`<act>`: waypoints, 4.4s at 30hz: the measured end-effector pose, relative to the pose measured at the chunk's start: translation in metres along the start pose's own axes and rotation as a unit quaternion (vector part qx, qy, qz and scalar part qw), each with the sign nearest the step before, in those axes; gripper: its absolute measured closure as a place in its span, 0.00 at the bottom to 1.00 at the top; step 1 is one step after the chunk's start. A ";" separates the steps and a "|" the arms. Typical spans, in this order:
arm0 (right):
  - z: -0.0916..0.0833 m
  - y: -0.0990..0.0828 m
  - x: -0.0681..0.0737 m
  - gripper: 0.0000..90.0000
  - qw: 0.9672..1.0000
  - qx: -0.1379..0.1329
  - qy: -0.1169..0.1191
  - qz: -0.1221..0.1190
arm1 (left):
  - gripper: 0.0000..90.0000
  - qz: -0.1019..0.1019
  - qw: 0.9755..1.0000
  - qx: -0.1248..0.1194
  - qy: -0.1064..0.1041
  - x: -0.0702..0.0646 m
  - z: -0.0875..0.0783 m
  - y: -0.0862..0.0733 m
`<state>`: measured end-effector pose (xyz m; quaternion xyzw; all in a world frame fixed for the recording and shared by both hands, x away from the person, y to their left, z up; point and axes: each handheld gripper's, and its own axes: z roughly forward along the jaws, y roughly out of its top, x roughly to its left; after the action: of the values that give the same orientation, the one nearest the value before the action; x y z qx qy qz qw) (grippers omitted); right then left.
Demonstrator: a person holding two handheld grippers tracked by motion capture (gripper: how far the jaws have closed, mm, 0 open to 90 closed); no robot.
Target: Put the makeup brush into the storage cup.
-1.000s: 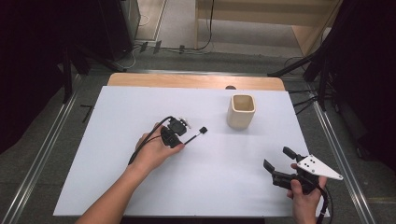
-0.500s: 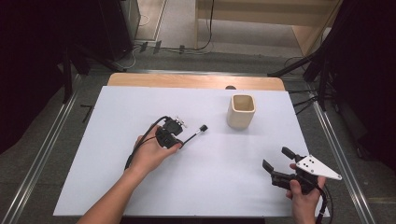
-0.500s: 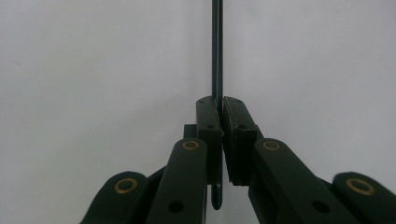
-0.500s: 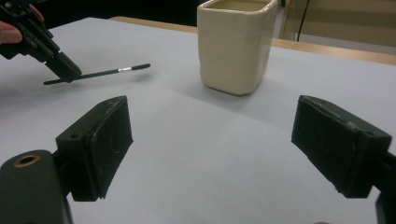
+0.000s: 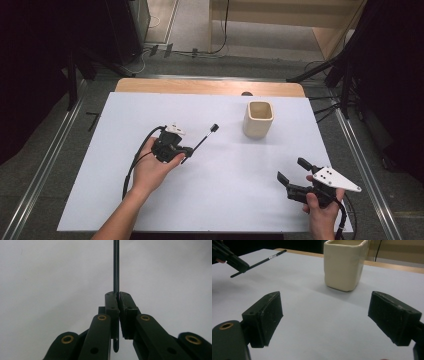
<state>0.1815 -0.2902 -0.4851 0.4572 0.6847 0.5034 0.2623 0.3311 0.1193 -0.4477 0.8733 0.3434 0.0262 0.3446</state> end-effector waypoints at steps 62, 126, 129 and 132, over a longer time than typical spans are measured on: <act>0.101 0.085 0.097 0.31 0.988 -0.011 0.147 0.054 | 0.97 0.006 0.974 -0.203 -0.099 -0.031 -0.014 -0.031; 0.104 0.061 0.093 0.97 0.957 -0.059 0.187 0.212 | 0.13 0.048 0.958 -0.256 -0.119 -0.060 -0.009 -0.044; 0.103 0.062 0.094 0.97 0.964 -0.067 0.172 0.190 | 0.02 0.055 0.956 -0.264 -0.118 -0.053 -0.014 -0.048; 0.101 0.064 0.096 0.97 0.971 -0.073 0.158 0.164 | 0.00 0.047 0.956 -0.271 -0.102 -0.046 -0.021 -0.051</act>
<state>0.2450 -0.1546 -0.4522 0.4576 0.5947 0.6539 0.0970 0.2602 0.1299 -0.4543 0.7601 0.2449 0.0454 0.6002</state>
